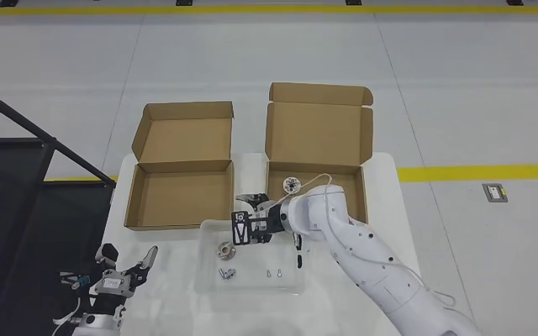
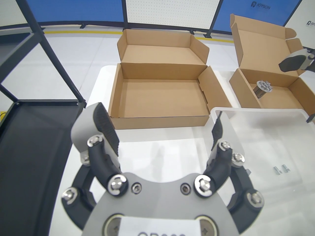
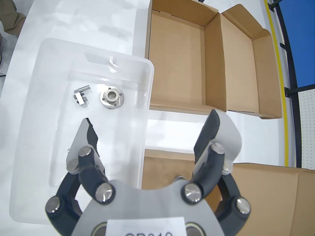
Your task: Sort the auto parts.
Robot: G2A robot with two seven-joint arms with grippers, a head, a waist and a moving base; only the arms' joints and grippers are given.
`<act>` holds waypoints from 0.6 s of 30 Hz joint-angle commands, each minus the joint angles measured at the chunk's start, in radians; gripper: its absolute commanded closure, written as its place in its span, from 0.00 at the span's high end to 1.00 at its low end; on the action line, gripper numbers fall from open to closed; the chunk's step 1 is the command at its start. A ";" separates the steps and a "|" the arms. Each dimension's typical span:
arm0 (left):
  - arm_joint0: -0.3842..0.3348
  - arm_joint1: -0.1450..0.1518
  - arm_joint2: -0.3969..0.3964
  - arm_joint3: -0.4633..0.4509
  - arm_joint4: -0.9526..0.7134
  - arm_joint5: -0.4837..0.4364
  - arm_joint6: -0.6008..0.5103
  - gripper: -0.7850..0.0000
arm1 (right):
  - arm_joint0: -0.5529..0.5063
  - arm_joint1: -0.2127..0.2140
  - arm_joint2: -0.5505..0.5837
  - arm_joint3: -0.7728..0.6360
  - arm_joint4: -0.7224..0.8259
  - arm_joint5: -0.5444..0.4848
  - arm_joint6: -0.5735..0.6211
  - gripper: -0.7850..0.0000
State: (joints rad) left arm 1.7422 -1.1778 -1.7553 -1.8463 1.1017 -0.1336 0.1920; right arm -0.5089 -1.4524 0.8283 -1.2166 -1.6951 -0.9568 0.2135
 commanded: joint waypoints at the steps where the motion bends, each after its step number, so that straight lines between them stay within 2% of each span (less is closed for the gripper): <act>1: 0.000 0.000 0.000 0.000 0.000 0.000 0.000 1.00 | -0.003 0.000 0.001 0.000 0.002 0.007 -0.002 1.00; 4: -0.003 -0.002 0.003 0.001 0.013 0.021 0.000 1.00 | -0.023 -0.001 -0.007 -0.027 0.000 0.036 0.003 1.00; 7: -0.008 -0.005 0.002 -0.001 -0.004 0.053 -0.010 1.00 | -0.066 -0.005 -0.019 -0.079 0.017 0.082 0.098 1.00; 10: -0.010 -0.008 0.006 0.007 -0.011 0.060 -0.011 1.00 | -0.138 -0.009 -0.019 -0.176 0.061 0.166 0.258 1.00; 15: -0.018 -0.011 0.013 0.028 -0.002 0.062 -0.020 1.00 | -0.260 -0.018 -0.024 -0.341 0.127 0.374 0.607 1.00; 18: -0.028 -0.012 0.019 0.038 0.006 0.069 -0.029 1.00 | -0.299 -0.027 -0.022 -0.386 0.186 0.478 0.742 1.00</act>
State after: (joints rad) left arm 1.7172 -1.1894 -1.7381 -1.8114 1.1060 -0.0666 0.1657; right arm -0.7981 -1.4773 0.8038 -1.5974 -1.5284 -0.5177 0.8993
